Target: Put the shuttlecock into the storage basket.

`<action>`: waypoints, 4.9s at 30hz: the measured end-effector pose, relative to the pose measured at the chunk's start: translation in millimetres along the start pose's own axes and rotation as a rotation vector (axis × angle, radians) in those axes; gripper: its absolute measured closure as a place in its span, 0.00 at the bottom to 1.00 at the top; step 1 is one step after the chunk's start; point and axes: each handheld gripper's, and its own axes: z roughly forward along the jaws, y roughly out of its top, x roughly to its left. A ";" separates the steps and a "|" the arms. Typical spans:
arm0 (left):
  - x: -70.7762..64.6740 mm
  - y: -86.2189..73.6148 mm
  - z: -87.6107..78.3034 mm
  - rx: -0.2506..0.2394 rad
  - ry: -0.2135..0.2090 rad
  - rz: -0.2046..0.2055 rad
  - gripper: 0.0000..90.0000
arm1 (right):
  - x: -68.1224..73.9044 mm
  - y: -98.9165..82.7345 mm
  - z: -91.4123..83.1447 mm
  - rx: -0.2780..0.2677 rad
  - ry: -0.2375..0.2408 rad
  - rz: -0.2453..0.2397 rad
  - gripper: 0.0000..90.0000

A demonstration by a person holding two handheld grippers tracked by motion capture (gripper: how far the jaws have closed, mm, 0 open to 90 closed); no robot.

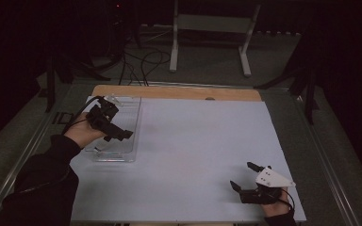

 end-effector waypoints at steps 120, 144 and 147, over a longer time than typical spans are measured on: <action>-112.7 -56.4 97.9 -0.152 -0.296 0.181 0.00 | 0.8 0.2 0.8 0.003 0.020 0.000 0.11; -110.3 -106.2 89.8 -0.190 -0.308 0.120 0.00 | 1.2 0.1 1.1 0.010 0.023 0.003 0.11; -107.8 -112.6 87.7 -0.194 -0.305 0.105 0.00 | 1.3 0.0 1.4 0.012 0.024 0.001 0.11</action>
